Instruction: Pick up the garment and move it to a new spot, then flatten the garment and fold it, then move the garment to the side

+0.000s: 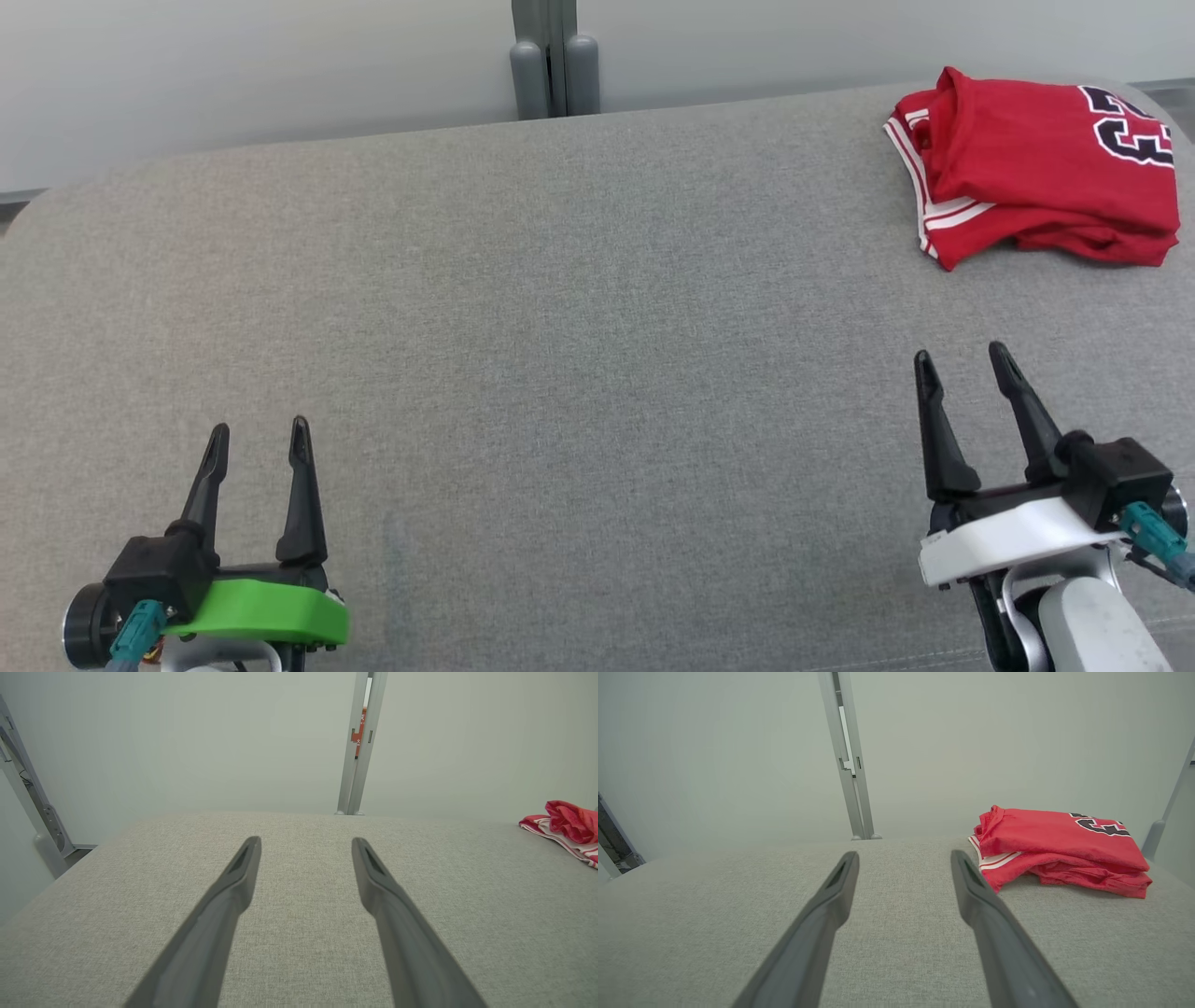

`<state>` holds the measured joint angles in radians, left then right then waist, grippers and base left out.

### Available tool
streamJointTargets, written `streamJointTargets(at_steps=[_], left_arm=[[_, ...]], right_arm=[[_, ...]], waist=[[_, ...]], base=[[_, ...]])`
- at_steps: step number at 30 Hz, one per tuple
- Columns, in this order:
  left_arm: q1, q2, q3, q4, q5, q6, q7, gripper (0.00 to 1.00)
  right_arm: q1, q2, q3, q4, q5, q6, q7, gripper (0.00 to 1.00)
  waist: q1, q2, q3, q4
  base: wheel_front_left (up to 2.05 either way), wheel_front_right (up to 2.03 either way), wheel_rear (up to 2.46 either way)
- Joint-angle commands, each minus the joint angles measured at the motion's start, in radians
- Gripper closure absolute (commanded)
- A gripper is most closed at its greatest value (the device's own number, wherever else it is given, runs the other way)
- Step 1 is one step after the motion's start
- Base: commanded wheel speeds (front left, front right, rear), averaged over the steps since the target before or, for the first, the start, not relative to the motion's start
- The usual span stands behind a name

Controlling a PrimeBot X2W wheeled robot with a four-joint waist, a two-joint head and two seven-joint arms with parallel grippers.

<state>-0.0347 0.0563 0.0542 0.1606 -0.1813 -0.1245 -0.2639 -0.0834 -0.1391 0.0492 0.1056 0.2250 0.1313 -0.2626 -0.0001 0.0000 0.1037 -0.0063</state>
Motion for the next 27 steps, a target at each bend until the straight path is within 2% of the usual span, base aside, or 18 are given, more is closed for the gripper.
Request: streamJointTargets(at_steps=[1, 10, 27], left_arm=[[0.015, 0.002, -0.001, 0.005, -0.001, -0.005, 0.0, 0.0], [0.033, 0.0, 0.003, 0.033, -0.005, -0.005, 0.0, 0.0], [0.02, -0.001, 0.014, 0.061, -0.016, -0.006, 0.0, 0.0]], right_arm=[[0.026, 0.009, 0.0, -0.006, -0.01, -0.001, -0.002, 0.0], [0.08, 0.044, -0.005, 0.003, -0.025, -0.001, -0.002, 0.0], [0.073, 0.052, -0.002, 0.013, -0.027, -0.001, -0.002, 0.0]], waist=[[0.0001, 0.0, -0.023, 0.006], [0.0001, 0.0, -0.063, 0.02], [0.0001, 0.0, -0.07, 0.027]], base=[[0.0, 0.0, 0.0], [0.0, 0.0, 0.0], [0.0, 0.0, 0.0]])
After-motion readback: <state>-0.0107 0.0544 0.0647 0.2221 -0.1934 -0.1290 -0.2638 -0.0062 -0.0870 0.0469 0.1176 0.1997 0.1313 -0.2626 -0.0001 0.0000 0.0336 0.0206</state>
